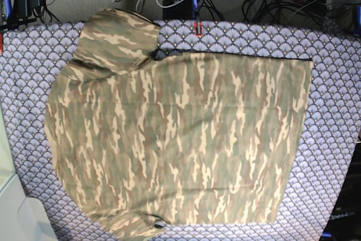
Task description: Fold the T-shirt properly
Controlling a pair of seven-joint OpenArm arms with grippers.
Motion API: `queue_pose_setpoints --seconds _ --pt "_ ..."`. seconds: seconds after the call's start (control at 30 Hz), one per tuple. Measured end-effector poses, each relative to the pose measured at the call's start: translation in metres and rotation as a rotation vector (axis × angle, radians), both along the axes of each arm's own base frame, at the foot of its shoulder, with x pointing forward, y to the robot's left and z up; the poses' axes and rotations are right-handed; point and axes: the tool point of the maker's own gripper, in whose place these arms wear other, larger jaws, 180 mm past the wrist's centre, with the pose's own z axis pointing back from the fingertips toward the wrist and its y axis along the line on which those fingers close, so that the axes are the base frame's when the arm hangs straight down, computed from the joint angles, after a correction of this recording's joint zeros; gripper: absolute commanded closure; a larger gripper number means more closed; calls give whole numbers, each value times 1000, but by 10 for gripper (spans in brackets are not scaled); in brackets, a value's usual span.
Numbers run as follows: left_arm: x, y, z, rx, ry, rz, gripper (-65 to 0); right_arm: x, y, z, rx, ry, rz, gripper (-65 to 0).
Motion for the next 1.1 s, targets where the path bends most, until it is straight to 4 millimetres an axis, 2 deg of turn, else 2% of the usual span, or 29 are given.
queue_pose_setpoints --seconds 0.1,0.33,0.6,0.73,1.1 --pt "5 0 0 -1 -14 0 -3 0 0 0 0 -3 0 0" --pt "3 0 0 -1 -6 0 -3 -6 0 -1 1 39 -1 0" --pt "4 -2 0 -4 -13 1 -3 12 -11 -2 -15 6 2 0" --pt "5 -5 0 -8 -13 4 -3 8 -8 -2 -11 16 2 0" --pt "5 0 0 1 -13 4 -4 11 0 -1 1 9 -1 0"
